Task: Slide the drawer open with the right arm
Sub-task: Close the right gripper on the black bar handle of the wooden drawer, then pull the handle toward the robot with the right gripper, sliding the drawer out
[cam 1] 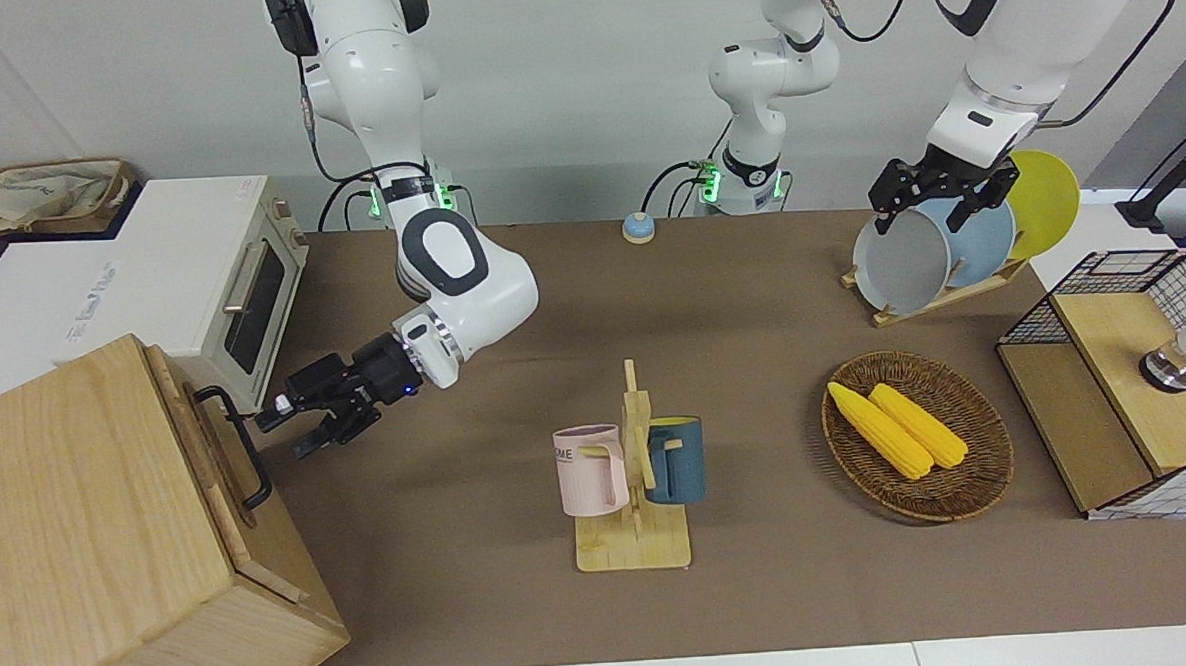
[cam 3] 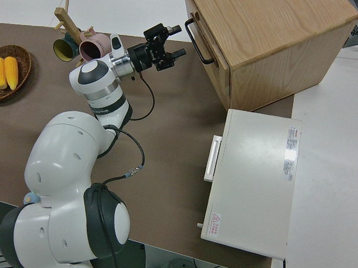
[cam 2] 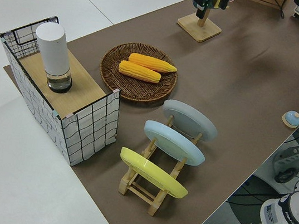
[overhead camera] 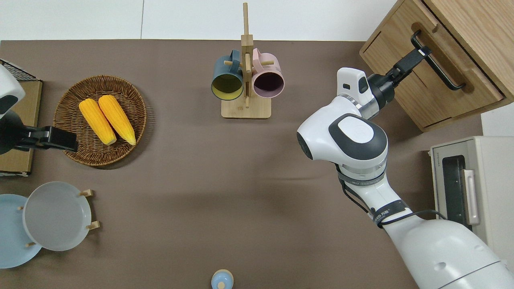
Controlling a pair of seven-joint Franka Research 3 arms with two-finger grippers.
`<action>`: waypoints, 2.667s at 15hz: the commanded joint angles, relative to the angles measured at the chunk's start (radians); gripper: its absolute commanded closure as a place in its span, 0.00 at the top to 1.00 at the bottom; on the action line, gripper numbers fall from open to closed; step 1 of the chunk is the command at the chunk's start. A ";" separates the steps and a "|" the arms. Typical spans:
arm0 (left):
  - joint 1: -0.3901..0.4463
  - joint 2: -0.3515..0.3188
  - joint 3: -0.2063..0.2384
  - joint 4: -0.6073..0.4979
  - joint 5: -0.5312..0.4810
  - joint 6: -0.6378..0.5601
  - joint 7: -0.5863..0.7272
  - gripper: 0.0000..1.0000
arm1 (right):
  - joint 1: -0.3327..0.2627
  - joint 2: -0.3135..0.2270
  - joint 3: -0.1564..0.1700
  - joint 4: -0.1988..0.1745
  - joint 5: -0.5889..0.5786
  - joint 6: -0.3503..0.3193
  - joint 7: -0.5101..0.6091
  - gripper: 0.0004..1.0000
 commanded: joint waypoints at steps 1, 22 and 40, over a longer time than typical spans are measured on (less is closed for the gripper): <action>-0.007 -0.004 0.000 0.009 0.018 -0.018 -0.010 0.99 | -0.044 0.010 0.009 0.006 -0.062 0.047 0.022 0.98; -0.007 -0.004 0.000 0.009 0.018 -0.018 -0.010 0.99 | -0.085 0.025 0.012 0.034 -0.100 0.092 -0.016 0.16; -0.007 -0.004 0.000 0.010 0.018 -0.018 -0.010 0.99 | 0.042 0.017 0.029 0.034 0.035 -0.060 -0.005 0.00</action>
